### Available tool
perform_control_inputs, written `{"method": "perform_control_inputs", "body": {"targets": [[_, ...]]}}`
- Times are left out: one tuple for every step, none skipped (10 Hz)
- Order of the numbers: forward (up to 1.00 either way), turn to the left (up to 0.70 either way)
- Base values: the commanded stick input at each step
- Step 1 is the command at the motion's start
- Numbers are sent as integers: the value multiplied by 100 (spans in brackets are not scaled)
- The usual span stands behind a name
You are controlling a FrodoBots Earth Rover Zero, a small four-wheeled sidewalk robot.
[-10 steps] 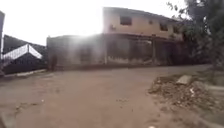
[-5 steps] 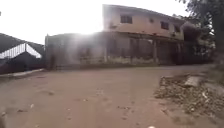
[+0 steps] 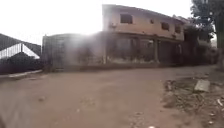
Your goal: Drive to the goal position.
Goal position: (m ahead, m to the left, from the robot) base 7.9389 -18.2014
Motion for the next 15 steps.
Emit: {"method": "perform_control_inputs", "body": {"targets": [[50,1],[50,1],[50,1],[50,1],[50,1],[50,1],[50,1],[50,1],[50,1],[50,1],[50,1],[50,1],[50,1],[50,1],[50,1]]}}
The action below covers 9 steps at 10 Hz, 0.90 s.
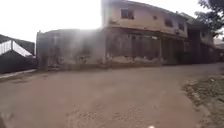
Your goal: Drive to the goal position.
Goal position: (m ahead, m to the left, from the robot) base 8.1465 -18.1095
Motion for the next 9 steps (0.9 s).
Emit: {"method": "perform_control_inputs", "body": {"targets": [[50,1],[50,1],[50,1],[50,1],[50,1],[50,1],[50,1],[50,1],[50,1]]}}
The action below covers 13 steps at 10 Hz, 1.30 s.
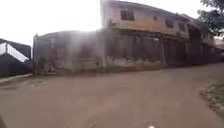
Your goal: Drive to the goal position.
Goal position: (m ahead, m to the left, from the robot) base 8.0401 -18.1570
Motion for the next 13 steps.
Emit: {"method": "perform_control_inputs", "body": {"targets": [[50,1],[50,1],[50,1],[50,-49],[50,-49],[50,-49],[50,-49],[50,-49],[50,-49],[50,-49],[50,-30],[50,1],[50,1]]}}
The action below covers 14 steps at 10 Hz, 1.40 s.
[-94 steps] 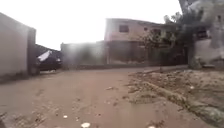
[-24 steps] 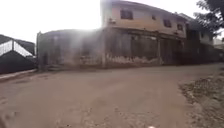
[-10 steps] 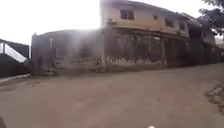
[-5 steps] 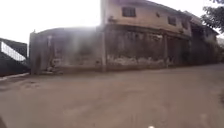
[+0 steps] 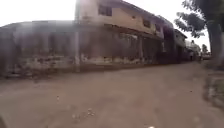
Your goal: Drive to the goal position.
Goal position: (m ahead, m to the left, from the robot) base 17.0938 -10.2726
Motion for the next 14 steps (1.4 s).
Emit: {"method": "perform_control_inputs", "body": {"targets": [[50,1],[50,1],[50,1],[50,1],[50,1],[50,1],[50,1],[50,1],[50,1],[50,1],[50,1],[50,1],[50,1],[50,1]]}}
